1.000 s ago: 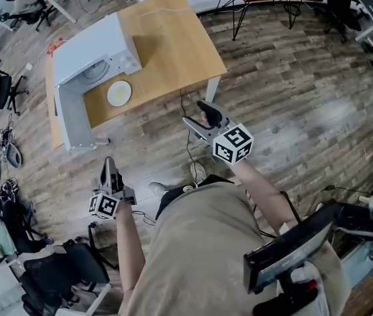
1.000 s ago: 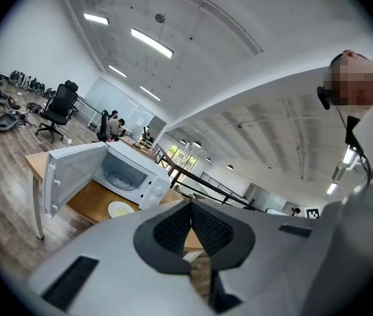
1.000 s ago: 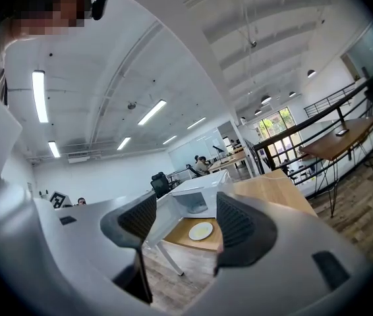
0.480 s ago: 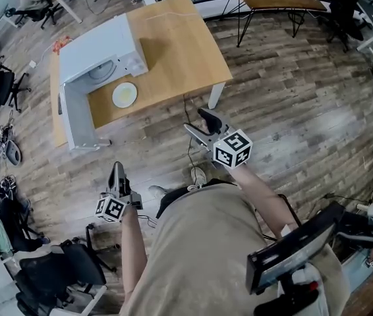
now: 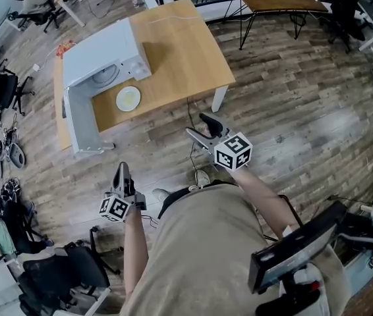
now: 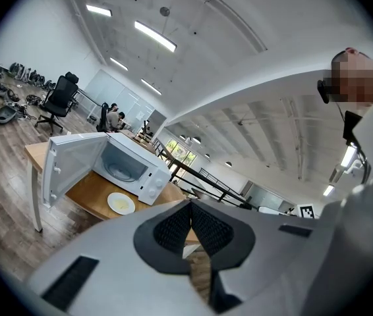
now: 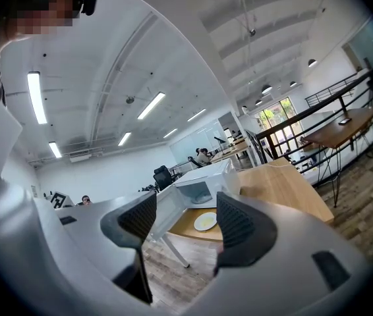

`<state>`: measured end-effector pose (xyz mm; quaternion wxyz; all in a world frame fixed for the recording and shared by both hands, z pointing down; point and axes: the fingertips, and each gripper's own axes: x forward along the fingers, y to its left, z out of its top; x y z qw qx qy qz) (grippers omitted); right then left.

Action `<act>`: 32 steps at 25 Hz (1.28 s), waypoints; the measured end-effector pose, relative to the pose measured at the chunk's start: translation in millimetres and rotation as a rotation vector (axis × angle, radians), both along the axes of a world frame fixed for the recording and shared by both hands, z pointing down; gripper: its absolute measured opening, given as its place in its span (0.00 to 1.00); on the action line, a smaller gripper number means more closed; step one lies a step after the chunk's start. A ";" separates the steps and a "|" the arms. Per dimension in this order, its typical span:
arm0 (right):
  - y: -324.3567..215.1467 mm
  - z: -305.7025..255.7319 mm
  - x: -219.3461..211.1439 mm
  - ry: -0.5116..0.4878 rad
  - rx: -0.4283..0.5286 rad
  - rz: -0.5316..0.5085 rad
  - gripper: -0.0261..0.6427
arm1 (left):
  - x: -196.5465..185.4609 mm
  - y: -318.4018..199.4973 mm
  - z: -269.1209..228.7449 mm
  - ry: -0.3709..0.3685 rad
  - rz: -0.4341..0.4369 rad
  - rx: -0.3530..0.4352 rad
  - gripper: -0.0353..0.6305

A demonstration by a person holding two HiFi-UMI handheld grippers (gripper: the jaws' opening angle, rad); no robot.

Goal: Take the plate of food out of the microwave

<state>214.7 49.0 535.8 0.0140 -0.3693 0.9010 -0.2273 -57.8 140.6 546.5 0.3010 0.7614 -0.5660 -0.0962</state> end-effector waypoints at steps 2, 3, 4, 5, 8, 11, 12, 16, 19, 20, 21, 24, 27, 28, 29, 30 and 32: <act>-0.7 1.6 2.8 0.001 -0.003 0.008 0.48 | 0.1 -0.4 -1.5 -0.005 0.001 -0.001 0.06; -0.7 1.7 3.8 0.001 -0.004 0.011 0.48 | -0.2 -0.3 -2.3 -0.006 0.001 -0.001 0.06; -0.5 1.7 4.5 0.001 -0.005 0.013 0.48 | -0.6 -0.2 -2.7 -0.005 0.002 0.001 0.06; -0.5 1.7 5.2 0.002 -0.006 0.014 0.48 | -0.9 -0.1 -2.8 -0.003 0.002 0.004 0.06; -1.5 2.4 7.7 0.008 -0.005 0.020 0.48 | -0.6 0.1 -2.0 0.002 0.002 0.004 0.06; -0.3 3.7 10.4 0.012 -0.001 0.031 0.44 | 1.7 4.1 0.5 0.006 0.007 0.000 0.06; 0.4 3.4 11.1 0.012 0.000 0.033 0.44 | 2.6 5.8 1.4 0.006 0.009 -0.002 0.06; 2.7 1.9 12.3 0.013 0.001 0.034 0.44 | 4.2 10.9 4.2 0.014 0.011 -0.008 0.06; 6.6 4.3 12.9 0.016 -0.004 0.032 0.44 | 4.9 14.5 6.3 0.015 0.011 -0.014 0.06; 8.3 5.0 13.2 0.016 -0.006 0.030 0.44 | 5.4 15.5 6.7 0.014 0.011 -0.016 0.06; 9.9 5.6 13.6 0.017 -0.007 0.028 0.44 | 6.2 16.2 7.0 0.012 0.012 -0.017 0.06; 12.2 7.3 15.3 0.018 -0.009 0.024 0.44 | 10.9 16.6 7.5 0.005 0.014 -0.026 0.06; 12.0 9.9 17.5 0.019 -0.016 0.028 0.44 | 17.1 15.7 8.6 0.010 0.024 -0.028 0.06; 12.0 11.0 18.1 0.021 -0.018 0.030 0.44 | 18.9 15.6 8.8 0.011 0.027 -0.028 0.06; 12.2 12.3 18.6 0.027 -0.022 0.030 0.44 | 20.7 15.7 9.0 0.011 0.030 -0.030 0.06; 12.6 13.8 18.9 0.033 -0.025 0.030 0.44 | 22.2 15.9 9.3 0.010 0.033 -0.031 0.06; 12.9 15.8 19.3 0.034 -0.034 0.031 0.44 | 23.9 16.1 9.9 0.011 0.038 -0.031 0.06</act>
